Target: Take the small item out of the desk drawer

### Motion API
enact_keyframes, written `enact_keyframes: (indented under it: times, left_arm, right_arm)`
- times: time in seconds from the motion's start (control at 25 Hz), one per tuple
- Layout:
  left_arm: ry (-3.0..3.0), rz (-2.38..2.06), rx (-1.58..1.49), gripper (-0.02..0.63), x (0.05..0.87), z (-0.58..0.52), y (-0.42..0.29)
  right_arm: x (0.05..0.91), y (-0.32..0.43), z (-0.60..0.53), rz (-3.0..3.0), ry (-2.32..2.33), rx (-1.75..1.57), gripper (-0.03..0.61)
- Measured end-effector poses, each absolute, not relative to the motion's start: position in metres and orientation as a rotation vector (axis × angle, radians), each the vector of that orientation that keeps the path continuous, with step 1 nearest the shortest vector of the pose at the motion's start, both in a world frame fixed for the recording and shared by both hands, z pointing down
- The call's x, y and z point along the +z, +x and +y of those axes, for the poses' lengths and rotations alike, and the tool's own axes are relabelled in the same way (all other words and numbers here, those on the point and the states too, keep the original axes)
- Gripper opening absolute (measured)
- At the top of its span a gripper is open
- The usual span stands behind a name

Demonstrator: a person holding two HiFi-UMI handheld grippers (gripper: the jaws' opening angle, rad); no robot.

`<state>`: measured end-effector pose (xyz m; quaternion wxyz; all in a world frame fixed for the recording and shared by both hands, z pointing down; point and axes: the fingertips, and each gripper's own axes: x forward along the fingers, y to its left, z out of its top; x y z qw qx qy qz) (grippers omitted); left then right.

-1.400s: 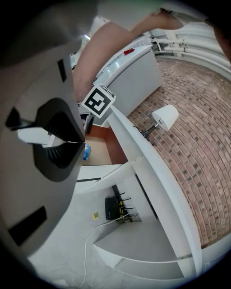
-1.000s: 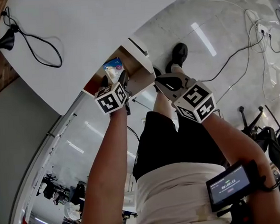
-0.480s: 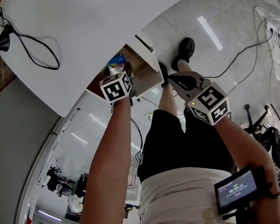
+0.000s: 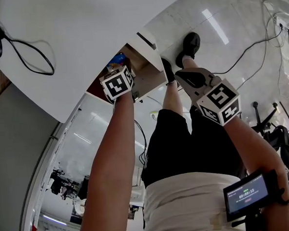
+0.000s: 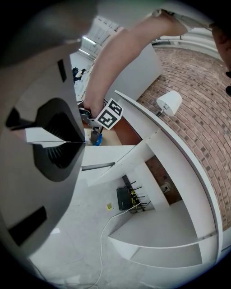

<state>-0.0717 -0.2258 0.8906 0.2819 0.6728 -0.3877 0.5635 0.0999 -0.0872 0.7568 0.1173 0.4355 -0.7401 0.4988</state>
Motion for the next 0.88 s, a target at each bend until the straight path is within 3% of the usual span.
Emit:
enact_keyframes:
  times: [0.88]
  left_arm:
    - [1.774, -1.039, 1.543, 0.379, 0.889, -0.222, -0.076]
  right_arm:
    - [0.756, 0.092, -0.089, -2.167, 1.242, 1.470, 0.006]
